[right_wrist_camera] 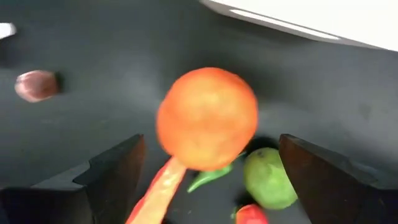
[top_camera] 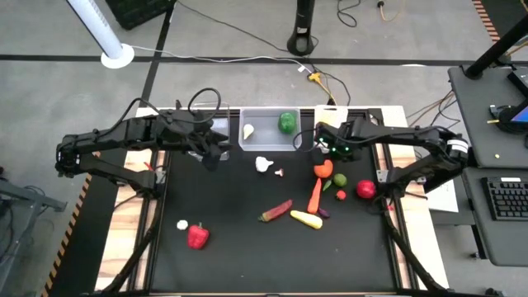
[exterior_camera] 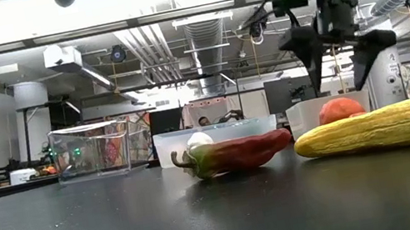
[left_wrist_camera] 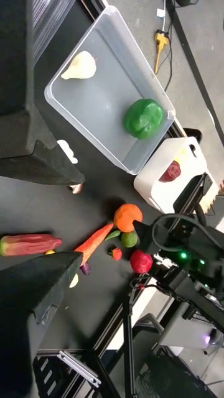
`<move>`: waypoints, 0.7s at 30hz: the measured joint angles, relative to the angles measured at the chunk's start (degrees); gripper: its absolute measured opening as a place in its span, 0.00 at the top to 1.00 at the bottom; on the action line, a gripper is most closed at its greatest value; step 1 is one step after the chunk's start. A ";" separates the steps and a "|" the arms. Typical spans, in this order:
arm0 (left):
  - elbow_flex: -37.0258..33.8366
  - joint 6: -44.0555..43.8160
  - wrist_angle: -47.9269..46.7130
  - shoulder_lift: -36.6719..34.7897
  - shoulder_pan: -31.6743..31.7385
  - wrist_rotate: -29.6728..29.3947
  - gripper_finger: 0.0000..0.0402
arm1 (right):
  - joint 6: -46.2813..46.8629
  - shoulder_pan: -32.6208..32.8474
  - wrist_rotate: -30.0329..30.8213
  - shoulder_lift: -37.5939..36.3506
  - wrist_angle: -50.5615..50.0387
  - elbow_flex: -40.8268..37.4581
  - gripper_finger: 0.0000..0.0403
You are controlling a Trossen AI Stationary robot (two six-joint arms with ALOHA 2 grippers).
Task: Sort produce into baskets
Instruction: Put the orange into the white bin
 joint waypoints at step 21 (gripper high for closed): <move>0.00 0.60 0.00 0.00 -0.01 0.00 0.59 | 2.02 -0.01 1.02 4.91 11.41 -5.98 0.20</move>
